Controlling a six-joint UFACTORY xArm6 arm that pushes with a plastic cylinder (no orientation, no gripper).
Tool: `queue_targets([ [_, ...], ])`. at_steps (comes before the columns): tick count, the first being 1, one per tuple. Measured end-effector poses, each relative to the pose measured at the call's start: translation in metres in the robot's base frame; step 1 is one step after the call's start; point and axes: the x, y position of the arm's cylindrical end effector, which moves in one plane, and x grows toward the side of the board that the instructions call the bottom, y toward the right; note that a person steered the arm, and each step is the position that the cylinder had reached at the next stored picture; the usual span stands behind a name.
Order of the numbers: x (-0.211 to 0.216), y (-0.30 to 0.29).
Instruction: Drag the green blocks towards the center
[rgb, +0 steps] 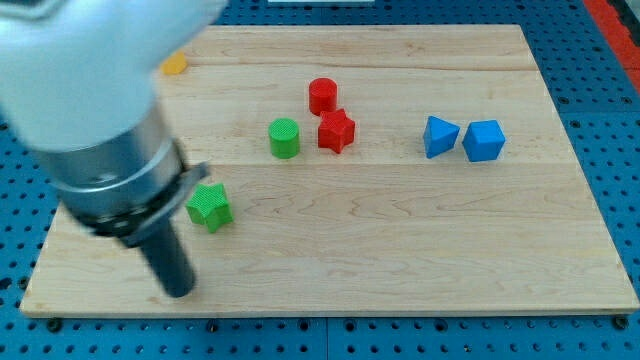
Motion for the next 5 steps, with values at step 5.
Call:
queue_targets([
  [5, -0.0008, -0.0162],
])
